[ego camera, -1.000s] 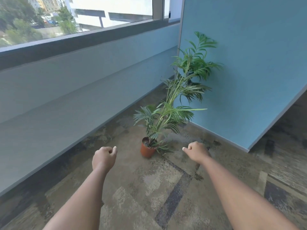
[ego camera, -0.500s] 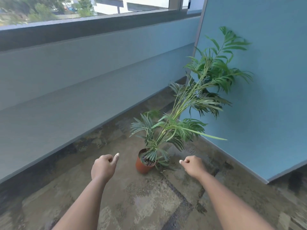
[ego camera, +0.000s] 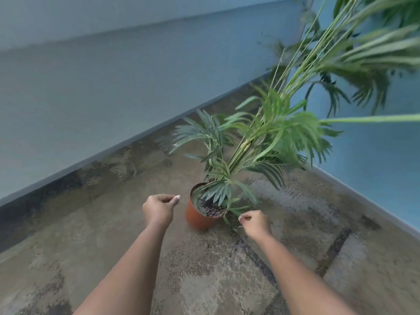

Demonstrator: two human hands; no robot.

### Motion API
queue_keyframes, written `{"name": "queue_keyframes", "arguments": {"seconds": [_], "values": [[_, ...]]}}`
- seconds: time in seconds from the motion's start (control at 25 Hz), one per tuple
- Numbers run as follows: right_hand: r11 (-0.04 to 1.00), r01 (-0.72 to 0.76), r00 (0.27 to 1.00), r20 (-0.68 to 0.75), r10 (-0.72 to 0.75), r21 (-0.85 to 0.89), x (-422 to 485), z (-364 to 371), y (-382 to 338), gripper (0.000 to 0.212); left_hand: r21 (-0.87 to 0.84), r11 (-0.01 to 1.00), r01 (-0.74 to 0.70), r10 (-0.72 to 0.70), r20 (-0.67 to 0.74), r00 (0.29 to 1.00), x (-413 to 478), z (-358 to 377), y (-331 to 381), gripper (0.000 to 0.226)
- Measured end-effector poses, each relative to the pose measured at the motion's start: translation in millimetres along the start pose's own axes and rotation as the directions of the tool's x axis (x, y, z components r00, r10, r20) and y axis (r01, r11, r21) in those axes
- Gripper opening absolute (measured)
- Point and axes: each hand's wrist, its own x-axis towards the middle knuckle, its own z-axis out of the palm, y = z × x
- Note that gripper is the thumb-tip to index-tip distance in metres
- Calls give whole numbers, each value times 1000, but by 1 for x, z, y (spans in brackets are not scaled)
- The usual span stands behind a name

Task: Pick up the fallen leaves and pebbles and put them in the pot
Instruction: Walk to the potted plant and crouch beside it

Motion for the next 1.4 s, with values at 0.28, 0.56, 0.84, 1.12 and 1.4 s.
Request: {"name": "queue_keyframes", "arguments": {"seconds": [0.28, 0.56, 0.84, 1.12, 1.4], "values": [[981, -81, 991, -89, 98, 179, 122, 125, 58, 20, -58, 994, 97, -103, -116, 988, 82, 115, -104, 16], [989, -75, 968, -230, 102, 125, 183, 169, 70, 31, -75, 991, 108, -112, -55, 992, 116, 182, -135, 40], [968, -77, 959, -249, 138, 238, 196, 178, 67, 20, -148, 983, 110, -129, -125, 984, 130, 193, -139, 16], [963, 6, 941, -327, 85, 269, 190, 197, 48, 17, -257, 945, 200, -241, -139, 960, 146, 185, -175, 17], [972, 57, 960, -279, 9, 228, 172, 213, 38, 20, -348, 904, 248, -299, -102, 949, 143, 179, -222, 22]]}}
